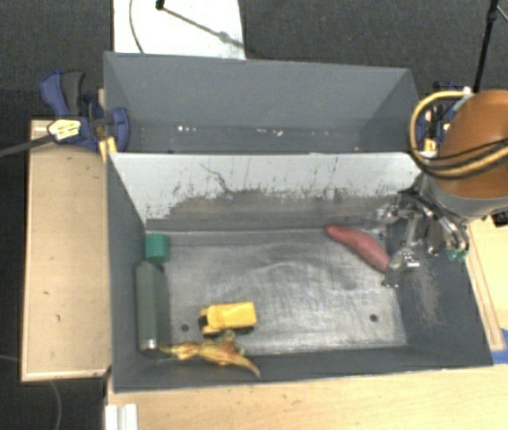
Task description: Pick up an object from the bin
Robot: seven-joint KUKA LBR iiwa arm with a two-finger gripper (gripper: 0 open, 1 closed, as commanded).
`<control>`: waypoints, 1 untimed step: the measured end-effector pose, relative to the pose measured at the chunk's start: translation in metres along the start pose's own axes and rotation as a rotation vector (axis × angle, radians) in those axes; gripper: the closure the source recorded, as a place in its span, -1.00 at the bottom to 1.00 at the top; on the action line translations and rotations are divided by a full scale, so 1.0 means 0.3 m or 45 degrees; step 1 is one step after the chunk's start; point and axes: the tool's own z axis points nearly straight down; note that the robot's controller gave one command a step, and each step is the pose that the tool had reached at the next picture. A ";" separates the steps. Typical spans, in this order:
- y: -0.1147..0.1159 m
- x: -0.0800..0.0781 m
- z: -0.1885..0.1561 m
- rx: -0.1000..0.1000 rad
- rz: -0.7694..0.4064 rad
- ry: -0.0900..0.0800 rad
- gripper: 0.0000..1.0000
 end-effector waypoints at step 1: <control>0.018 -0.037 0.136 0.001 0.135 -0.011 -1.00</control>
Offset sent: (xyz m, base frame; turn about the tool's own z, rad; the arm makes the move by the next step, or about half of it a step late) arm 0.0162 -0.0107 -0.0787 0.1649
